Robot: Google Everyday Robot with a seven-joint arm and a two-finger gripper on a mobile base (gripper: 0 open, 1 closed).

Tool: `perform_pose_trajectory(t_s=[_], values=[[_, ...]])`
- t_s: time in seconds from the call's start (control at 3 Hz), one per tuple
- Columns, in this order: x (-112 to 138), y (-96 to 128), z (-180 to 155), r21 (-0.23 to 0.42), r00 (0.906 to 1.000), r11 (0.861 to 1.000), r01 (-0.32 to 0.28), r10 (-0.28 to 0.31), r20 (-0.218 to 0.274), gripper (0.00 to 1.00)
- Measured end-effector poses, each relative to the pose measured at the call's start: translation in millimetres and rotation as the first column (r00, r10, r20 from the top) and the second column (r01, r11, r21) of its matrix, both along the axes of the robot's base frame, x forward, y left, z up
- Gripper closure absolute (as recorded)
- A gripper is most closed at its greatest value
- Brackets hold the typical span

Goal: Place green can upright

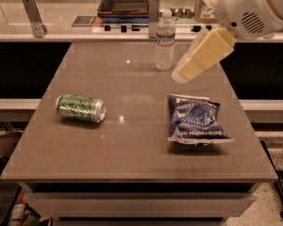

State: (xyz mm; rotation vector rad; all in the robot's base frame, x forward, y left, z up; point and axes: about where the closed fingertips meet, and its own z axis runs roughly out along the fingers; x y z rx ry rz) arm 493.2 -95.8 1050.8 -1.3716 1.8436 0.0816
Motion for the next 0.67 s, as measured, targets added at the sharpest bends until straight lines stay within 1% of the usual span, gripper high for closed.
perform_pose_trajectory(t_s=[0.33, 0.67], values=[[3, 32, -8, 0.019, 0.9997, 1.0, -0.024, 0.024, -0.005, 0.0], [11, 65, -20, -0.003, 0.9995, 1.0, -0.022, 0.021, -0.023, 0.0]])
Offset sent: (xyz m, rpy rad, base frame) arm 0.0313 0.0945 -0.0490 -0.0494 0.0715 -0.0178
